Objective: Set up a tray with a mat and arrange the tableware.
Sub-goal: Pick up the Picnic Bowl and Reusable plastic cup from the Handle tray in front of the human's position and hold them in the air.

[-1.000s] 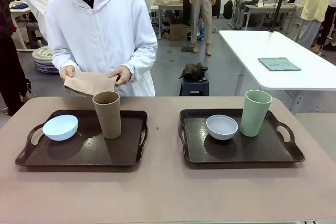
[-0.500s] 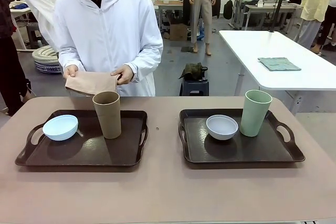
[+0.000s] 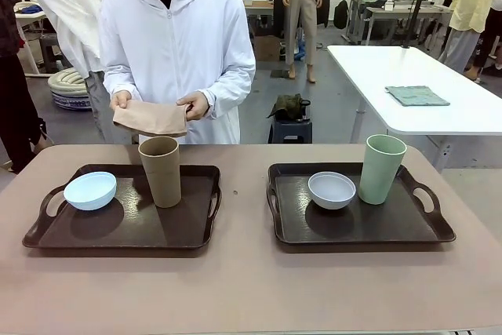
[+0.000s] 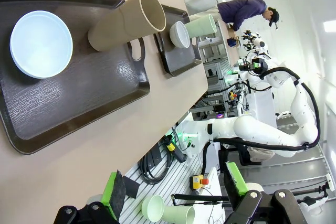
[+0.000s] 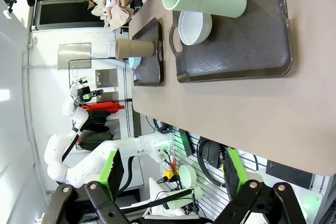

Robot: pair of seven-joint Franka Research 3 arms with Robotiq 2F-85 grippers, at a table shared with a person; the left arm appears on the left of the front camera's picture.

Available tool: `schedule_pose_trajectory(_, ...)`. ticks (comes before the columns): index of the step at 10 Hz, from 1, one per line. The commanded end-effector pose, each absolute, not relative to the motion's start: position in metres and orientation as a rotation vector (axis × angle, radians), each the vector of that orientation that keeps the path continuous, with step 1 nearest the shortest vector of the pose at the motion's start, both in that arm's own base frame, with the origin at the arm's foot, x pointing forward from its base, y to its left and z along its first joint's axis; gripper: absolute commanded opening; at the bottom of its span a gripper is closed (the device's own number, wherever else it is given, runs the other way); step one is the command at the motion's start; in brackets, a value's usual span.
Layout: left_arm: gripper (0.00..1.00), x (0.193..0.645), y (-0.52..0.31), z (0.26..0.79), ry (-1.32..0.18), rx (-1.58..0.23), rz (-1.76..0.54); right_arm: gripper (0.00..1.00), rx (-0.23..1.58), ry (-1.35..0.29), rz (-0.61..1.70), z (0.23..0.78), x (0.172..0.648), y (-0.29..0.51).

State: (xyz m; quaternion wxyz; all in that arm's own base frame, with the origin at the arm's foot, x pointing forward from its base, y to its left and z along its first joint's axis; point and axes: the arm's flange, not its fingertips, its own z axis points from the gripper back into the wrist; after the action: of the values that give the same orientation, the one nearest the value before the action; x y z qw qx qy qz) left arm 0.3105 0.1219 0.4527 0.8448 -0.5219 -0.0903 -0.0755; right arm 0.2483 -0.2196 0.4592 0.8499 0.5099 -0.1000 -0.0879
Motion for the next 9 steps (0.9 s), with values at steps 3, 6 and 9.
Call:
schedule_pose_trajectory(3,1.0,0.306,0.112,0.47,-0.217,-0.844,-0.193,1.0,1.016,-0.301,0.019,0.489,0.26,-0.184)
schedule_pose_trajectory(6,1.0,0.308,0.076,0.516,-0.16,-0.456,-0.16,1.0,0.72,-0.577,0.322,0.536,0.292,-0.052)
schedule_pose_trajectory(9,1.0,0.325,0.046,0.557,-0.124,-0.356,-0.081,1.0,0.525,-0.717,0.672,0.502,0.335,0.079)
